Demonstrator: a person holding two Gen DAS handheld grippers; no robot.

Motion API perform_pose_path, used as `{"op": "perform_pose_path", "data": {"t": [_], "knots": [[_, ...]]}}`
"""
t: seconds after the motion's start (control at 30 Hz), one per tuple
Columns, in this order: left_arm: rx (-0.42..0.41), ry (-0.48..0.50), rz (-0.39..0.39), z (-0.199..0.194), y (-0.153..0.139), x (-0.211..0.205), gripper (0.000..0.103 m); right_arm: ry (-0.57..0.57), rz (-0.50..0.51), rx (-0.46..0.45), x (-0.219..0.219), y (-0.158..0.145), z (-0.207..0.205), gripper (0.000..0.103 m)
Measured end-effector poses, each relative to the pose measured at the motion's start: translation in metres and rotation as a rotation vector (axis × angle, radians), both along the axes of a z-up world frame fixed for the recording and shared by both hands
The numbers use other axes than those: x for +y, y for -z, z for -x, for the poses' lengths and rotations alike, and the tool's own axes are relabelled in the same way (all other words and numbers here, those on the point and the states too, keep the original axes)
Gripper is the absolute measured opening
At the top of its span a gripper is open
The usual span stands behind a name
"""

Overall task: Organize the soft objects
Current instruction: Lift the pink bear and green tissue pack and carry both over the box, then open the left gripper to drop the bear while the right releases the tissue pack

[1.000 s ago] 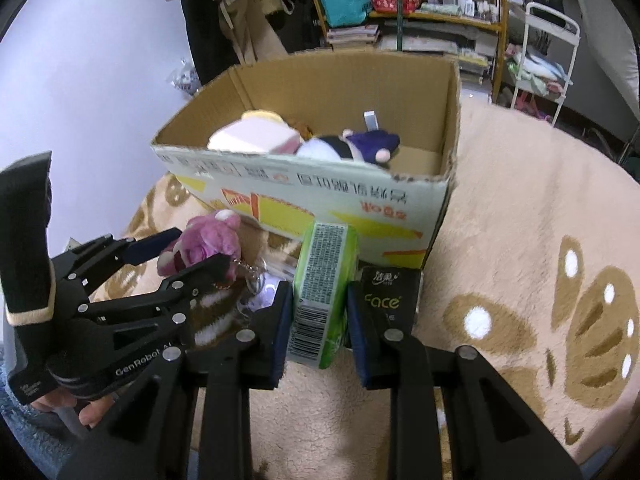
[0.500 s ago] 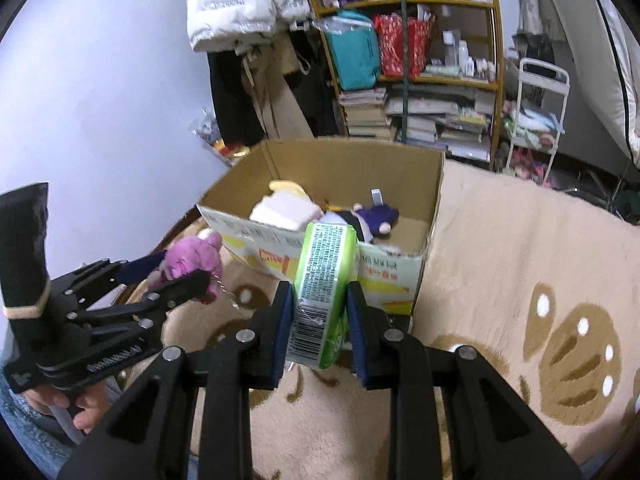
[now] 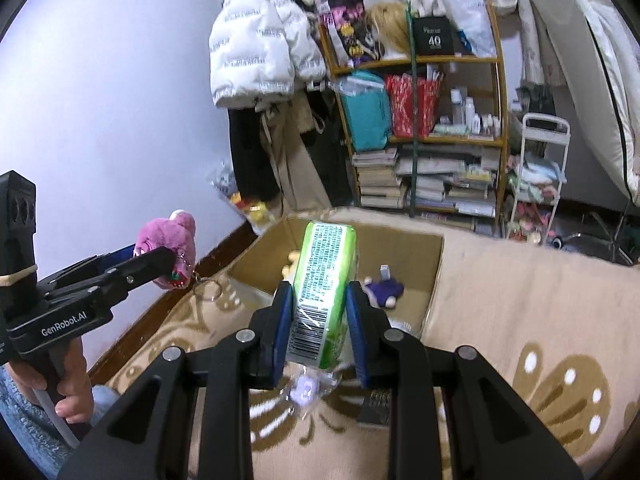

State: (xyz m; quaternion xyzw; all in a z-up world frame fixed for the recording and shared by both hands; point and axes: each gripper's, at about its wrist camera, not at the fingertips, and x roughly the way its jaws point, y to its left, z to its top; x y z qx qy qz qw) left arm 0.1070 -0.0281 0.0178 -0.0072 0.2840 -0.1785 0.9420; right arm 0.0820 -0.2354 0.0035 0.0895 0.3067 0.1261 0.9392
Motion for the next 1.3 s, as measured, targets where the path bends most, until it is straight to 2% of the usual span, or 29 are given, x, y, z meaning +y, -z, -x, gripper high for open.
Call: {"op": "perform_pose_path", "data": {"t": [0.17,0.4,0.6,0.87,1.2,1.3], "knots": [[-0.060,0.008,-0.010,-0.015,-0.014,-0.008,0.054,0.024,0.020,-0.066,-0.002,-0.012,-0.008,0.028],[-0.118,0.005,-0.086,-0.038,-0.018,-0.029,0.055,0.062,0.052,-0.100,-0.007,-0.013,-0.025,0.028],[-0.099,-0.005,-0.106,-0.052,0.002,-0.037,0.055,0.100,0.088,-0.082,-0.011,-0.001,-0.042,0.028],[-0.038,-0.013,-0.144,-0.066,0.037,-0.044,0.056,0.085,0.135,-0.034,-0.005,0.022,-0.058,0.029],[0.033,-0.042,-0.156,-0.074,0.059,-0.044,0.060,0.086,0.081,0.042,-0.018,0.046,-0.070,0.030],[0.040,-0.043,-0.156,-0.074,0.059,-0.044,0.065,0.073,0.059,0.068,-0.022,0.051,-0.072,0.031]]}}
